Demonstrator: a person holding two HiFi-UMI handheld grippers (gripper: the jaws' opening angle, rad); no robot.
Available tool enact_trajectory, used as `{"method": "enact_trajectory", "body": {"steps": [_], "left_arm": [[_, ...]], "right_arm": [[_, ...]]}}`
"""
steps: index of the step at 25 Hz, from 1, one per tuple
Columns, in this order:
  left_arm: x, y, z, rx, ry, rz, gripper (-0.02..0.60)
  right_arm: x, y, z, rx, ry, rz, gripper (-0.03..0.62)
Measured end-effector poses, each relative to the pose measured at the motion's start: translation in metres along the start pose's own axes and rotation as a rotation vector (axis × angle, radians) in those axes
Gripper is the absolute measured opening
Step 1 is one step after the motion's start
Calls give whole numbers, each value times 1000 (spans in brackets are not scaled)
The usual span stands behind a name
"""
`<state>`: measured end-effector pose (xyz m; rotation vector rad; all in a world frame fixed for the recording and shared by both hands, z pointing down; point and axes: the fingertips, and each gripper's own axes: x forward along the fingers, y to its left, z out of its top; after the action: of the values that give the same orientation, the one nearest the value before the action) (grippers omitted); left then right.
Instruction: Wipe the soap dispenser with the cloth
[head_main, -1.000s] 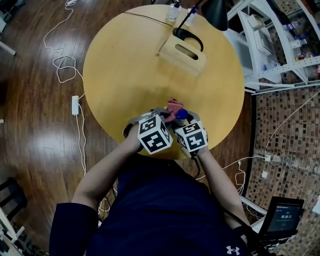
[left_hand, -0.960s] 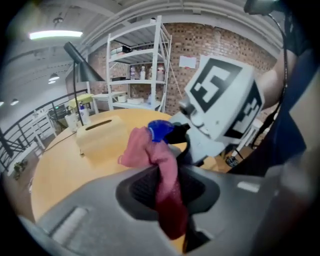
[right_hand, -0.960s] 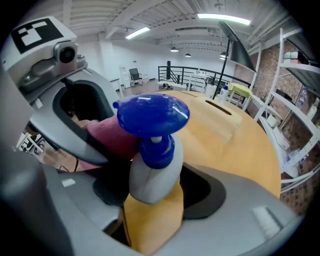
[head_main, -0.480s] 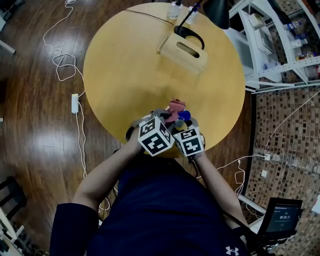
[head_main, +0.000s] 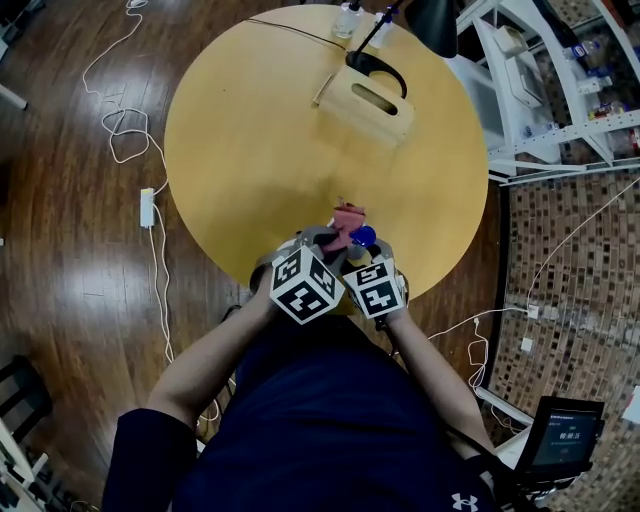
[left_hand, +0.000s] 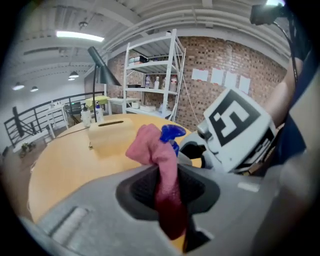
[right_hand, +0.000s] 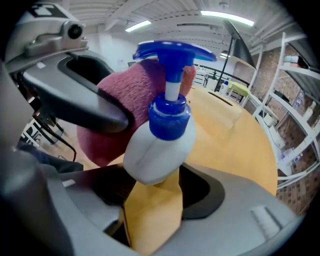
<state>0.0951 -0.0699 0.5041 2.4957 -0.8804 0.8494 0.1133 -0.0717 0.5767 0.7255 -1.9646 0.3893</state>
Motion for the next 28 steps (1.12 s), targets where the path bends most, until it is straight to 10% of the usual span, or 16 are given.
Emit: {"method": "enact_trajectory", "body": {"steps": [7,13,19,24,28], "left_arm": [[10,-23,-31,94,87,-75,89],[19,-28,-71,-21,129,-112,89],[-5,36,-41,-227,-72,39,87],[20,22,-20,-13,-82,-73,89],[55,26,-57,-7,45,-77,89]], "right_arm": [[-2,-3,-4,74,-5,-2,270],[-9,-6,-4,16,-31,-27,264],[-8,-4,6,-62,-34,-100,264],[-4,-10,-6,-11,-19,-74,256],[0,-11,-5,-16,-8,-61,253]]}}
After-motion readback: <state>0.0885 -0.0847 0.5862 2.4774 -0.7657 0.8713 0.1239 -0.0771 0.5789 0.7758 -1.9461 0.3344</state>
